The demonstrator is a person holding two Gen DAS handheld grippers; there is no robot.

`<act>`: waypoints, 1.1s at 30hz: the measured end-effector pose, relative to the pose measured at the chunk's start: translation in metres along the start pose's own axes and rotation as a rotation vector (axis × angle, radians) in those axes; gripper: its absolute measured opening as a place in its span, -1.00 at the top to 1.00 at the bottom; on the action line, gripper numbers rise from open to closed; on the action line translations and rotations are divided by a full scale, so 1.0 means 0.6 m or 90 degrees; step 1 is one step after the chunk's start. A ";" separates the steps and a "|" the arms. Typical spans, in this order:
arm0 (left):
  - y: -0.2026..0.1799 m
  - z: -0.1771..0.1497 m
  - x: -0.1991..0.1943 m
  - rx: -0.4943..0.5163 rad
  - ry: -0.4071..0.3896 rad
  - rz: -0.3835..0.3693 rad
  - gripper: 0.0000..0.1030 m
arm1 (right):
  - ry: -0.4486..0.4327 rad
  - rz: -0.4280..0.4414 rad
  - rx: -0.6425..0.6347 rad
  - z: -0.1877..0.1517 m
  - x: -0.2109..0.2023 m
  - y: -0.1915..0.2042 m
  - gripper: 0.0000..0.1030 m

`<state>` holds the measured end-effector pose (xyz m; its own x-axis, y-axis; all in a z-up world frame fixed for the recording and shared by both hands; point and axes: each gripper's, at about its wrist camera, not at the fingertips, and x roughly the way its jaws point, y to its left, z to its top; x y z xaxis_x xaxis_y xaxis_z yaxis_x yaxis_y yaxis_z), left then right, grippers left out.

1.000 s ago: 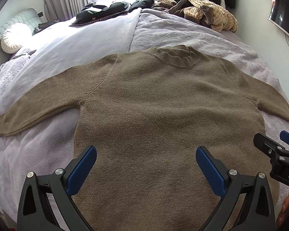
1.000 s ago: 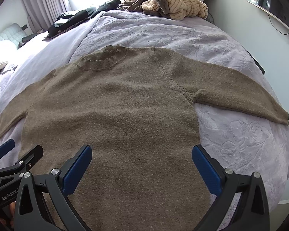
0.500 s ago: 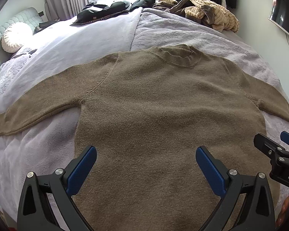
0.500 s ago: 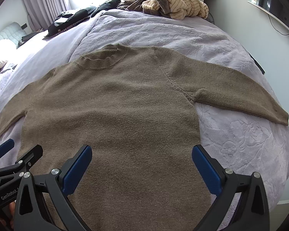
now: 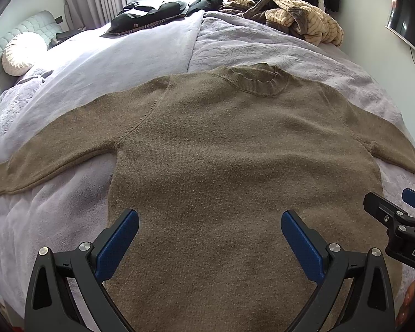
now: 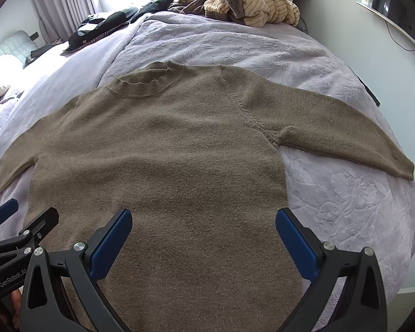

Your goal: Fold small clothes

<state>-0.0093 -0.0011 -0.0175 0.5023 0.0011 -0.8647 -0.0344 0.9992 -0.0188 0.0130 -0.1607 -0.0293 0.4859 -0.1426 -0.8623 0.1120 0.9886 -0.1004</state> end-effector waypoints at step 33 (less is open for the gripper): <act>0.001 0.001 0.009 -0.002 0.011 0.008 -1.00 | 0.009 -0.007 -0.003 -0.001 0.007 -0.003 -1.00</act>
<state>-0.0059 -0.0003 -0.0221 0.4863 0.0134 -0.8737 -0.0438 0.9990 -0.0090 0.0145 -0.1630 -0.0332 0.4723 -0.1523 -0.8682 0.1125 0.9873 -0.1119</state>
